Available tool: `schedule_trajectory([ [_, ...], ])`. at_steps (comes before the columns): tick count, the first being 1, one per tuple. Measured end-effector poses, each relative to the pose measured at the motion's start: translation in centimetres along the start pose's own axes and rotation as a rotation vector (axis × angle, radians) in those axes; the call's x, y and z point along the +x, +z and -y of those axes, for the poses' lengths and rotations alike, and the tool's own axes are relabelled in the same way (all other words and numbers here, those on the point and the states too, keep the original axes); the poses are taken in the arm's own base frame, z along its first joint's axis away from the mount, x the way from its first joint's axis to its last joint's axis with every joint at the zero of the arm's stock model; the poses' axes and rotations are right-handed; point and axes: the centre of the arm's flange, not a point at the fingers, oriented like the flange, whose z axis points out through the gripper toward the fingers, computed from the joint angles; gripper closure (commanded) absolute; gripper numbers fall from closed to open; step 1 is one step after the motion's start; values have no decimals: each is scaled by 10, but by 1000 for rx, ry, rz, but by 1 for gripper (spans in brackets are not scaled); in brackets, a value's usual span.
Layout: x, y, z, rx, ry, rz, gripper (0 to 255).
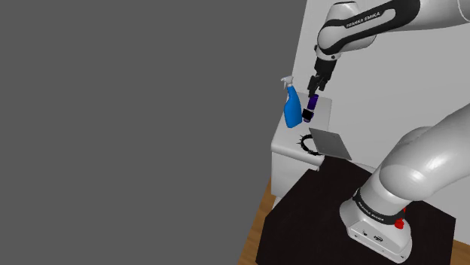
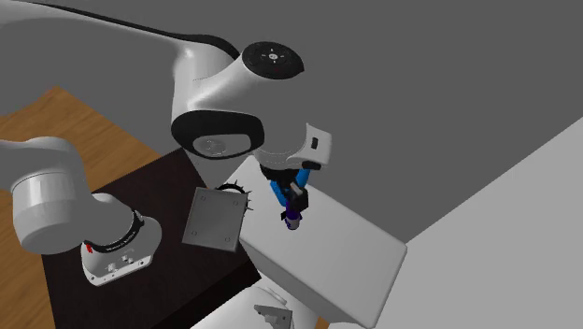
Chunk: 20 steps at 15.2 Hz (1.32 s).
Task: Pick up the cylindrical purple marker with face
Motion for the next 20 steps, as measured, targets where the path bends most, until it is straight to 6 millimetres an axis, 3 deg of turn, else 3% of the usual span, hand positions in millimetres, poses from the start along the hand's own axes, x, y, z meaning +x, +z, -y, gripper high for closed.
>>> schedule_trajectory([
  [3, 5, 17, -23, 5, -5, 2, 0],
  [10, 7, 54, -26, 5, -7, 2, 0],
  [11, 6, 56, -26, 5, -7, 2, 255],
  [20, 6, 57, -26, 5, -7, 0, 255],
])
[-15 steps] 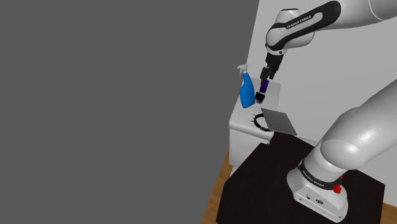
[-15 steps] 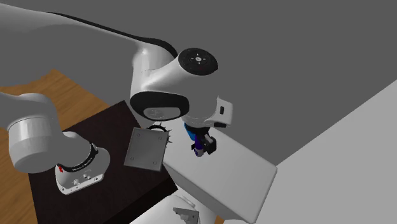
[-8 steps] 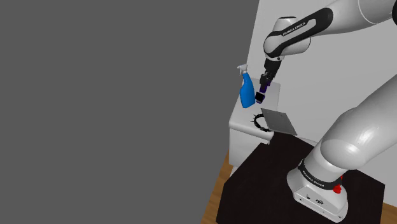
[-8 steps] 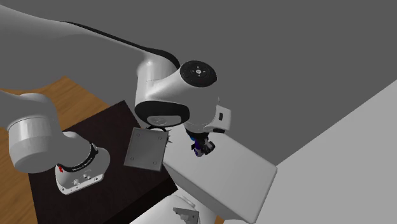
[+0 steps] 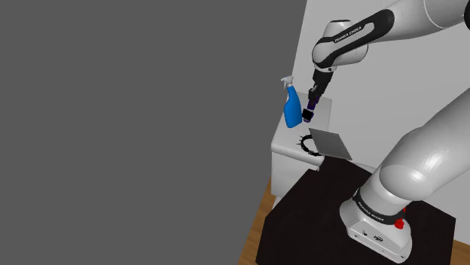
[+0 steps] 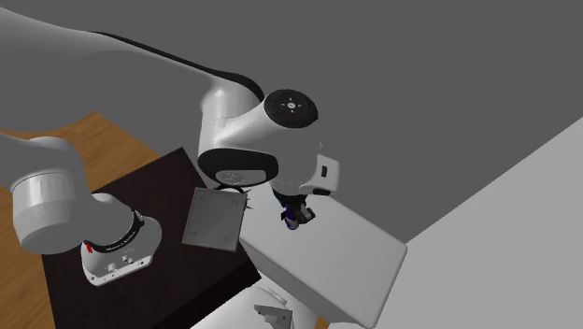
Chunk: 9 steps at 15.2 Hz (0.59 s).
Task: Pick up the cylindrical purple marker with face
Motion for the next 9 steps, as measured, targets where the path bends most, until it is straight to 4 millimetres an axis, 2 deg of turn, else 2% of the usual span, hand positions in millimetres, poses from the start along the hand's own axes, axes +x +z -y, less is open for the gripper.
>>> schedule_trajectory([
  [2, 0, -2, 0, 0, 0, 1, 255],
  [9, 0, -37, 0, 0, 0, 1, 255],
])
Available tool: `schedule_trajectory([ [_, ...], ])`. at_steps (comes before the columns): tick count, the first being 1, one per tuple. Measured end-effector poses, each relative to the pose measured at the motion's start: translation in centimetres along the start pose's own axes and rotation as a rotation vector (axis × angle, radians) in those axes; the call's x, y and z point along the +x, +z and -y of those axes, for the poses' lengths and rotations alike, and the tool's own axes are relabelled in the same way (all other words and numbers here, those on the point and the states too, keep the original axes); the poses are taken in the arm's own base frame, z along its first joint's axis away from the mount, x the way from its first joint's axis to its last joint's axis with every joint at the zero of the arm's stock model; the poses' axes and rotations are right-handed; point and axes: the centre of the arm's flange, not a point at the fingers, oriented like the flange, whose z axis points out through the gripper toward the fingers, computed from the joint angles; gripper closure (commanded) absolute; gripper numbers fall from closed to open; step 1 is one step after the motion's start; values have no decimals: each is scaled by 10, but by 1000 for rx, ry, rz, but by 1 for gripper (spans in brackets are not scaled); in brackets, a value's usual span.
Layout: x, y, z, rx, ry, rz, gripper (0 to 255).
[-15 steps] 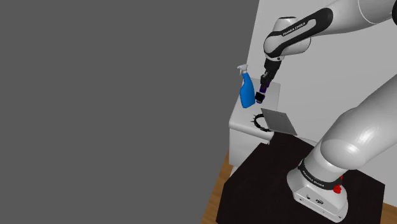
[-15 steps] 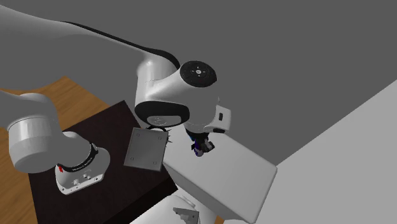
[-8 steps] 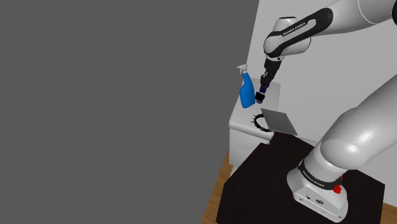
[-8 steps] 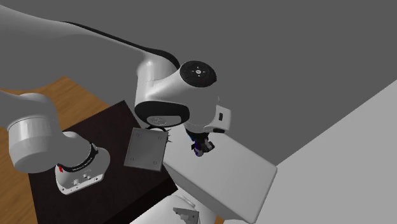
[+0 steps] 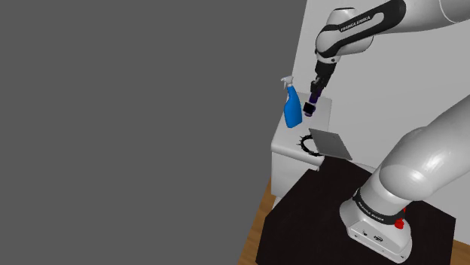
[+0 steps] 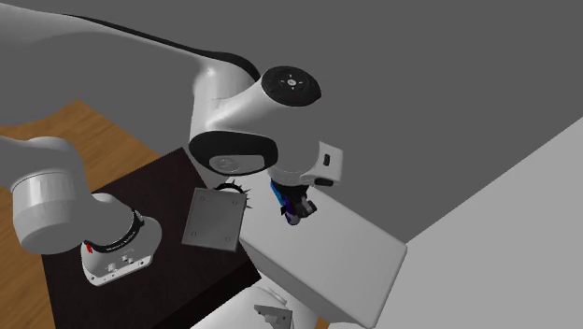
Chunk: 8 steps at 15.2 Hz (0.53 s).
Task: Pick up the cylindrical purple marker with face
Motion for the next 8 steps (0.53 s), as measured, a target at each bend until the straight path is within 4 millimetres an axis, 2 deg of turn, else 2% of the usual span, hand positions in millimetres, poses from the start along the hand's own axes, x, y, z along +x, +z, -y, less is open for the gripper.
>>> schedule_trajectory([
  [8, 0, -40, 1, 0, 0, 0, 255],
])
